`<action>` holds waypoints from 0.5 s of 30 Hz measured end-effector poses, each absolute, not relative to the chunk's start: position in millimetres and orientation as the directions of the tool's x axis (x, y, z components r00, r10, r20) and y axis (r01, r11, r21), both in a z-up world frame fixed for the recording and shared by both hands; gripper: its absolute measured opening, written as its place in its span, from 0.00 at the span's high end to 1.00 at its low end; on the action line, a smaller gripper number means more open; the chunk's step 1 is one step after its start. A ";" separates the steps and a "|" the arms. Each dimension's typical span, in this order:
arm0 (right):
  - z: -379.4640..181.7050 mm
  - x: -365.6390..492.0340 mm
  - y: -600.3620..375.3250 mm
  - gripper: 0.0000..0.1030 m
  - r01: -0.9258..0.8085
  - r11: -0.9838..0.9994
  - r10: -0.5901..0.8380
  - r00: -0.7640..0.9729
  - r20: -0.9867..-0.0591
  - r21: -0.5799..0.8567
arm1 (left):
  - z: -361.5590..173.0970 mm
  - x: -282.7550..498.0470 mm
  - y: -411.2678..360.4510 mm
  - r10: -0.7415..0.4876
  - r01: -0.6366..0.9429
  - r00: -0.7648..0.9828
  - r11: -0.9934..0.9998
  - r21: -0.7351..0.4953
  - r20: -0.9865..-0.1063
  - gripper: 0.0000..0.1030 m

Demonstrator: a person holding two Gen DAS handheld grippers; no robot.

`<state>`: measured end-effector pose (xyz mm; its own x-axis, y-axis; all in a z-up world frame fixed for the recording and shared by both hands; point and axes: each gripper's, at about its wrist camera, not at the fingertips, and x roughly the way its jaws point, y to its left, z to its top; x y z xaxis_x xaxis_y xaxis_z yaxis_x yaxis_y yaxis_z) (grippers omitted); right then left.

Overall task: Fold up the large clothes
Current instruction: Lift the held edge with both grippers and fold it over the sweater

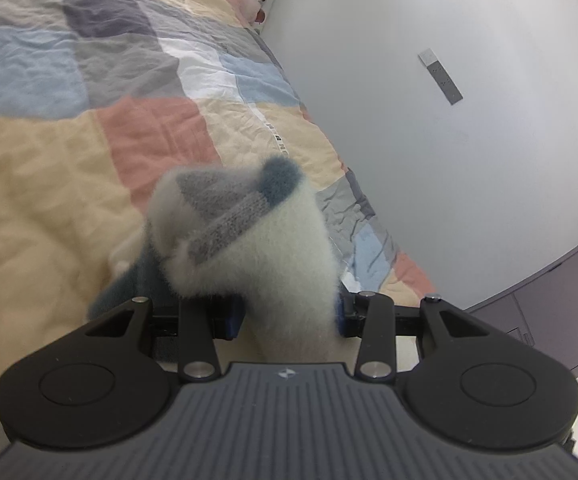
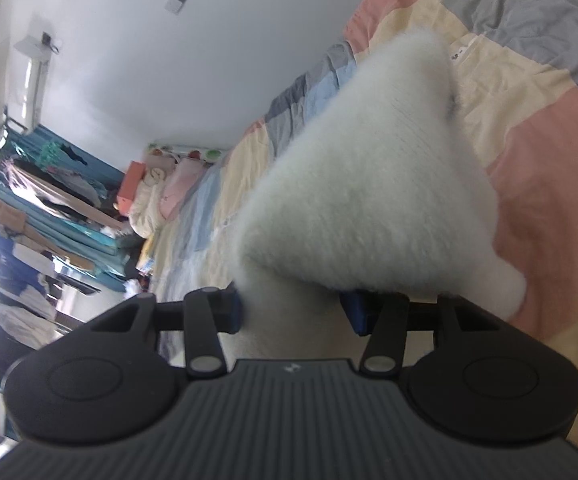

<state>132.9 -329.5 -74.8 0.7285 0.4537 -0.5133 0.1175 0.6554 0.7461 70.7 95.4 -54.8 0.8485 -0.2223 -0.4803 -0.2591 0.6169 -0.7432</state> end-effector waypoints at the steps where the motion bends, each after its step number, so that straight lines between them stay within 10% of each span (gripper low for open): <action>1: -76.6 137.2 -328.0 0.49 0.117 0.660 0.452 0.727 -0.517 0.742 | -58.0 75.5 95.9 -0.220 -0.259 0.851 0.614 -0.746 -0.477 0.56; 15: -111.0 171.2 -313.4 0.46 0.116 0.694 0.424 0.731 -0.534 0.711 | -116.5 139.6 112.3 -0.269 -0.224 0.850 0.593 -0.773 -0.452 0.56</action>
<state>171.2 -313.4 -111.0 0.7311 0.4244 -0.5342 0.1165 0.6938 0.7107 139.6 112.3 -116.5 0.8503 -0.2689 -0.4524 -0.2238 0.5932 -0.7733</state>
